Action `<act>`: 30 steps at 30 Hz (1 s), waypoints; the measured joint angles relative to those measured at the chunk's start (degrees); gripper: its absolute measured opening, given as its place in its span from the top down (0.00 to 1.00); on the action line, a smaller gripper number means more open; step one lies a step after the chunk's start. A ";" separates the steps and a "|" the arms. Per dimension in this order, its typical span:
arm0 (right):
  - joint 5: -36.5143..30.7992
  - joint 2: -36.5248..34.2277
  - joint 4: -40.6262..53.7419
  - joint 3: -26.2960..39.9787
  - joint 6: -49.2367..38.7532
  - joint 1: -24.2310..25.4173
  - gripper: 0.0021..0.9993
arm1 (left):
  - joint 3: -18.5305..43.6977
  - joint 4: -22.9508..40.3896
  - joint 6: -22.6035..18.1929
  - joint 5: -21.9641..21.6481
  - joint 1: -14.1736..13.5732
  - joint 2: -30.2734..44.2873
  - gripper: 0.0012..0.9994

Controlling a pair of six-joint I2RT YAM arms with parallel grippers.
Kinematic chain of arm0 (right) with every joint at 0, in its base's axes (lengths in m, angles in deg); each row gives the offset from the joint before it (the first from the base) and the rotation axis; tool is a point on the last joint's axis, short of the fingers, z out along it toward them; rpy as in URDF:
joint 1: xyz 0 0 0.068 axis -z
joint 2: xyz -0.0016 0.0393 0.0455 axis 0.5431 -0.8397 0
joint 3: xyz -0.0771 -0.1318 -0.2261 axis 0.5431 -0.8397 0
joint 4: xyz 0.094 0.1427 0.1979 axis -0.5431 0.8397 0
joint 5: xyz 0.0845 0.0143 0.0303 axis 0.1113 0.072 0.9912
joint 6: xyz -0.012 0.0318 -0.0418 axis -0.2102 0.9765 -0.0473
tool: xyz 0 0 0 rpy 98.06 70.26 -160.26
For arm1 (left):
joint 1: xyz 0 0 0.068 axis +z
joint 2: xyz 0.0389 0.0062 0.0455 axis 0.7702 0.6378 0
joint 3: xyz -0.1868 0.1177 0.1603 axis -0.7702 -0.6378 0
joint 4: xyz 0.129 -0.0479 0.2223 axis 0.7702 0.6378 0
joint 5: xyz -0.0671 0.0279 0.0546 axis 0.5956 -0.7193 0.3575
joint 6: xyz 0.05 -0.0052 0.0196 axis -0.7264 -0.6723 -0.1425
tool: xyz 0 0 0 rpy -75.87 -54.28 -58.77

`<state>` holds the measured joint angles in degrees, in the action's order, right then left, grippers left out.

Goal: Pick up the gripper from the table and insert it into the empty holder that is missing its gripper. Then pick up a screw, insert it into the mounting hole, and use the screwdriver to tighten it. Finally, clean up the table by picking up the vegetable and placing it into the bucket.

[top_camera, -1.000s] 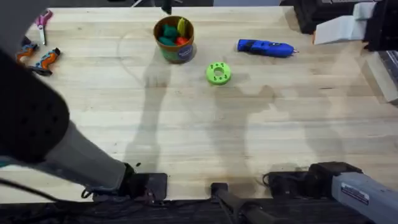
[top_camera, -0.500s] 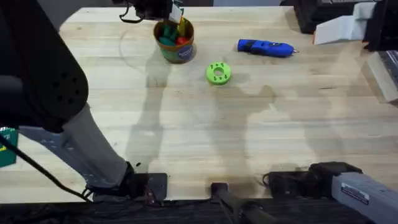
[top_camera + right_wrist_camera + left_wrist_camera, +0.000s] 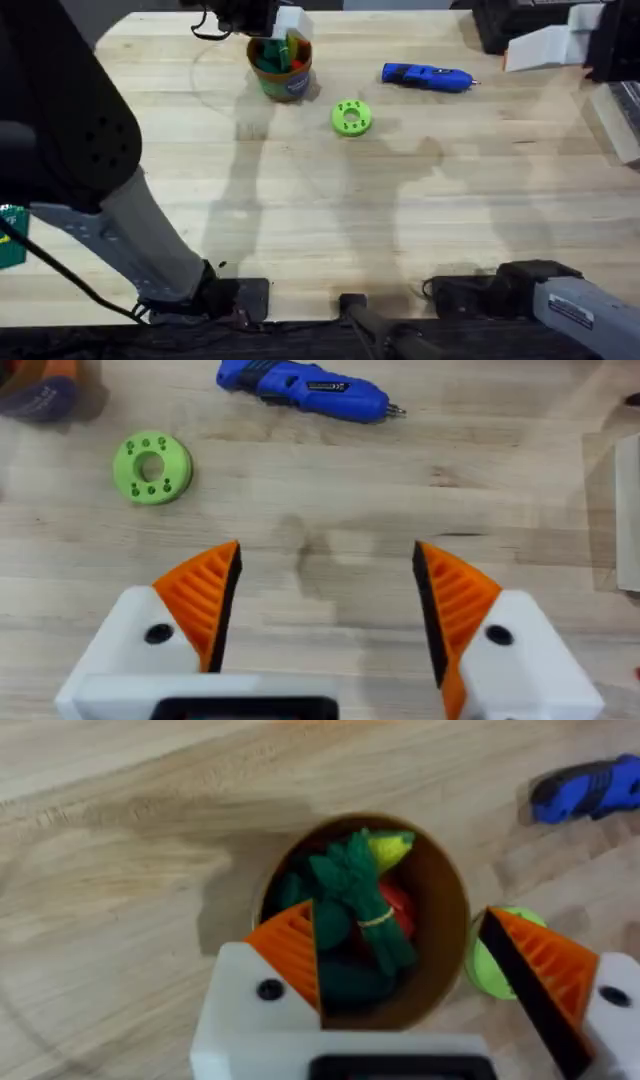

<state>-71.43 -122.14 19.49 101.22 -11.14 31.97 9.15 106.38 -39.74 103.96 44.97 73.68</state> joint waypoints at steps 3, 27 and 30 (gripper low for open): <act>0.00 0.00 0.00 0.00 0.00 0.00 0.06 | 1.20 2.60 -0.02 0.00 0.29 -0.13 0.01; 0.01 0.00 0.00 0.00 0.00 0.00 0.03 | 7.28 36.66 -6.86 -9.32 10.49 -27.04 0.01; 0.01 0.00 0.00 0.00 0.00 0.00 0.03 | 7.28 38.65 -7.28 -9.35 10.49 -30.37 0.01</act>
<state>-71.42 -122.14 19.49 101.22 -11.14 31.97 16.43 145.03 -47.02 94.61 55.46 43.31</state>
